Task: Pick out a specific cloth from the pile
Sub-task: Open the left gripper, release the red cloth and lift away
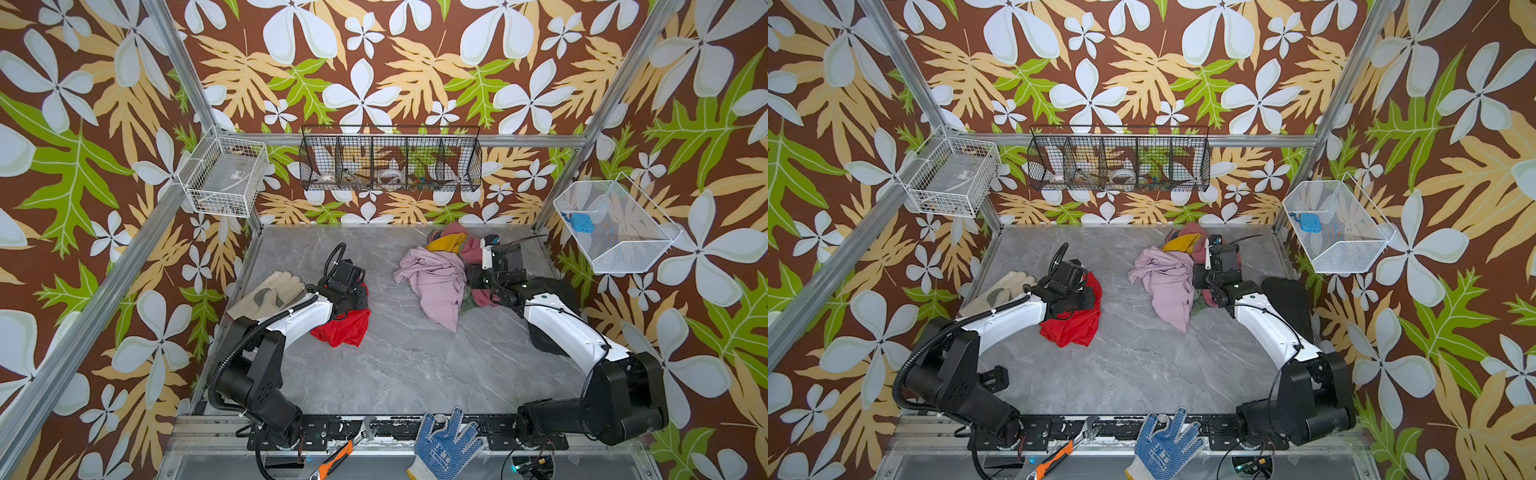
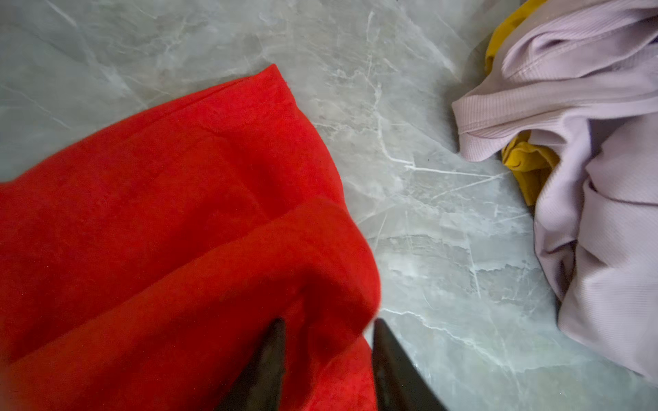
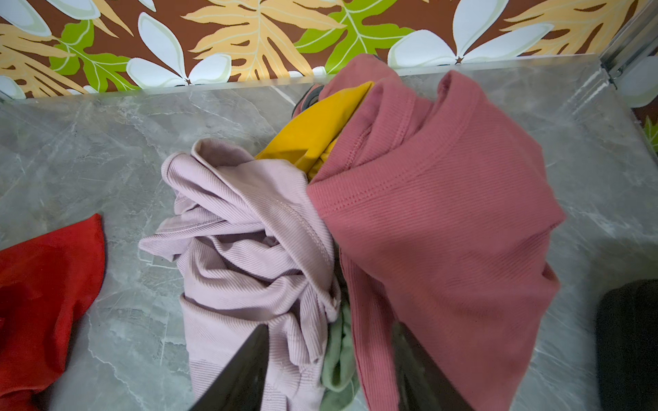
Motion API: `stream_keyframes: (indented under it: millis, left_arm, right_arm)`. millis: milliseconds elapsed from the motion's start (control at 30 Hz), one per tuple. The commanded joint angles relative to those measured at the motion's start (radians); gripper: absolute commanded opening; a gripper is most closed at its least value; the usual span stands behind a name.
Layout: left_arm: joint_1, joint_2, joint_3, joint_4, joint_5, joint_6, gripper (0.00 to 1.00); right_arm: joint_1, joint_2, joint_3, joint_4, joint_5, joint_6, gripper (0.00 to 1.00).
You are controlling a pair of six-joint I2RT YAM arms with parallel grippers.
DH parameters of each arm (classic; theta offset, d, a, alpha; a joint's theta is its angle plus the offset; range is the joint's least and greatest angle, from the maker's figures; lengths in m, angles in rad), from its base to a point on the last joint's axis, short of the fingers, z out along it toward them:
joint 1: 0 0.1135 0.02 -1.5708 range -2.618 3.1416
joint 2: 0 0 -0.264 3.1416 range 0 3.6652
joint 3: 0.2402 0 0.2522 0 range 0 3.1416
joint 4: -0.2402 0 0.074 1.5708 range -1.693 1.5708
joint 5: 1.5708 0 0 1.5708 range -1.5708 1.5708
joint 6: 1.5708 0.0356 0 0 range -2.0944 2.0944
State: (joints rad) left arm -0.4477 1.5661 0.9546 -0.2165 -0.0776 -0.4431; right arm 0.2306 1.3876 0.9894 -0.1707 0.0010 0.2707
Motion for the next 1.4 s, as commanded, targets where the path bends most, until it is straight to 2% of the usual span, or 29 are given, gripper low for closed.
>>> stream_keyframes:
  millis: [0,100,133,167,500,600,733,833,933,1100,1133,1367]
  left_arm:
    - [-0.051,-0.051,0.002,-0.008,-0.072,0.003,0.70]
    - [-0.077,-0.098,-0.003,-0.037,-0.146,-0.014,0.87]
    - [-0.077,-0.120,-0.011,-0.039,-0.159,-0.020,0.97]
    - [-0.077,-0.140,-0.016,-0.044,-0.170,-0.027,0.99]
    - [-0.086,-0.383,-0.101,-0.134,-0.315,-0.087,1.00]
    - [-0.086,-0.398,-0.157,-0.139,-0.304,-0.114,0.96]
    - [-0.085,-0.326,-0.185,-0.135,-0.280,-0.142,0.87]
    - [-0.080,-0.250,-0.168,-0.108,-0.272,-0.132,0.87]
    - [-0.047,-0.175,-0.147,-0.066,-0.213,-0.106,0.87]
    - [0.007,-0.030,-0.085,-0.054,-0.136,-0.062,0.66]
    - [0.010,-0.005,-0.073,-0.049,-0.131,-0.053,0.66]
    - [0.035,0.169,0.047,-0.013,-0.102,0.000,0.45]
  right_arm:
    - [0.001,-0.002,-0.003,0.024,0.006,-0.026,0.56]
    - [0.001,-0.008,-0.005,0.033,0.013,-0.037,0.57]
    - [0.001,-0.011,-0.003,0.034,0.014,-0.040,0.57]
    - [0.002,-0.015,-0.002,0.034,0.015,-0.043,0.58]
    - [0.000,-0.036,-0.023,0.075,0.008,-0.050,0.60]
    - [0.001,-0.025,-0.017,0.082,-0.009,-0.041,0.61]
    - [0.001,-0.012,-0.005,0.082,-0.027,-0.033,0.62]
    - [0.002,-0.009,0.005,0.073,-0.032,-0.033,0.62]
    - [0.001,-0.016,0.003,0.064,-0.026,-0.034,0.62]
    - [0.001,-0.040,-0.010,0.052,-0.005,-0.040,0.63]
    - [0.001,-0.044,-0.015,0.051,0.001,-0.042,0.63]
    - [-0.001,-0.055,-0.029,0.042,0.030,-0.057,0.63]
